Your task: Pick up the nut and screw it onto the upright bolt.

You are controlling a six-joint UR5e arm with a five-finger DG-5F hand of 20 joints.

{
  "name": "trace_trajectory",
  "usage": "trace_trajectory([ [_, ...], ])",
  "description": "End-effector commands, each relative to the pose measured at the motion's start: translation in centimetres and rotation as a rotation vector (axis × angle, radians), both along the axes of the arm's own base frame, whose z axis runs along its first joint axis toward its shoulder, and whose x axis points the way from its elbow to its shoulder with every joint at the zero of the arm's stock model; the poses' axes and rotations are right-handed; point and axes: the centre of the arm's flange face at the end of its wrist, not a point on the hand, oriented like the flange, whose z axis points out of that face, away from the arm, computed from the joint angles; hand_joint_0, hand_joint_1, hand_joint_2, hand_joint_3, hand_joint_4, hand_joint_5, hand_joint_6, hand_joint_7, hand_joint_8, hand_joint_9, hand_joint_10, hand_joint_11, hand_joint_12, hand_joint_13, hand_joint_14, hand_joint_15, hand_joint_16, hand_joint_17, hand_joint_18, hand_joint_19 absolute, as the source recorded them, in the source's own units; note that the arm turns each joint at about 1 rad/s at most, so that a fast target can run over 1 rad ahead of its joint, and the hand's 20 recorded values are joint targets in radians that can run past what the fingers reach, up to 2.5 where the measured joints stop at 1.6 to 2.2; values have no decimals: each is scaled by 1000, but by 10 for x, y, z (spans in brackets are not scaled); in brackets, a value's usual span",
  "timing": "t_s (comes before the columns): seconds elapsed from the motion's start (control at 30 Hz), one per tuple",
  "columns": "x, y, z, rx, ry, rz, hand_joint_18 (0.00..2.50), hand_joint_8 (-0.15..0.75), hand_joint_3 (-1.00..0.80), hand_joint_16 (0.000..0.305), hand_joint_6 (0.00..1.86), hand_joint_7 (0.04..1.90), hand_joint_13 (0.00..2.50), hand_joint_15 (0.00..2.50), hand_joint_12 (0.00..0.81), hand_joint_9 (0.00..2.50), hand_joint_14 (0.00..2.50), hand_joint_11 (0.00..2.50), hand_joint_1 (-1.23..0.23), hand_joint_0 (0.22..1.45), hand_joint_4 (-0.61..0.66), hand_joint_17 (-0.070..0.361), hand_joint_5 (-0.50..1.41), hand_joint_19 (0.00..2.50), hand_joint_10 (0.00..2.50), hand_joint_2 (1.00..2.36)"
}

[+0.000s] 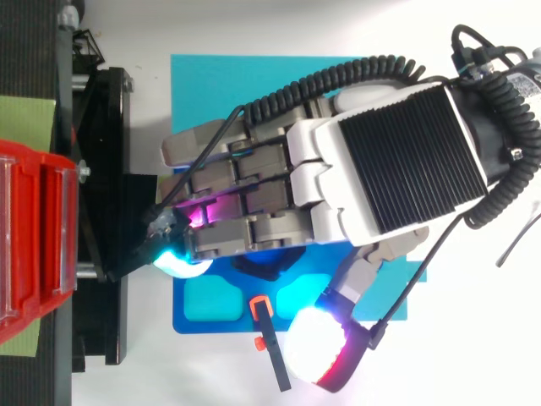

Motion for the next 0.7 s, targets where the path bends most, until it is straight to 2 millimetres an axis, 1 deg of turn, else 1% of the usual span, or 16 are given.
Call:
trace_trajectory([
  [0.0,-1,-5,-1,-1,11,-4,336,242,-500,28,504,948,584,0,245,756,0,0,-107,476,232,64,-105,15,0,1000],
  [0.27,-2,-13,-1,-2,11,-12,361,251,-500,27,504,1073,617,0,241,769,0,0,-116,478,241,61,-93,0,0,1000],
  [0.33,-3,-15,-1,-3,12,-12,371,255,-500,26,504,1162,637,0,238,775,0,0,-120,479,240,59,-86,0,0,1000],
  [0.37,-3,-16,-1,-3,11,-12,371,256,-500,26,504,1178,638,0,237,776,0,0,-120,480,241,59,-82,0,0,1000],
  [0.43,-4,-17,-2,-4,14,-9,389,260,-500,25,503,1253,646,0,235,783,0,0,-125,482,219,57,-74,0,0,1000],
  [0.57,-5,-19,-3,-5,26,-9,390,264,-500,25,502,1339,655,0,230,793,0,0,-129,485,204,56,-66,0,0,1000],
  [0.67,-6,-25,-3,-7,26,-17,406,264,-500,24,501,1414,666,0,226,802,0,0,-134,486,194,55,-59,0,0,1000],
])
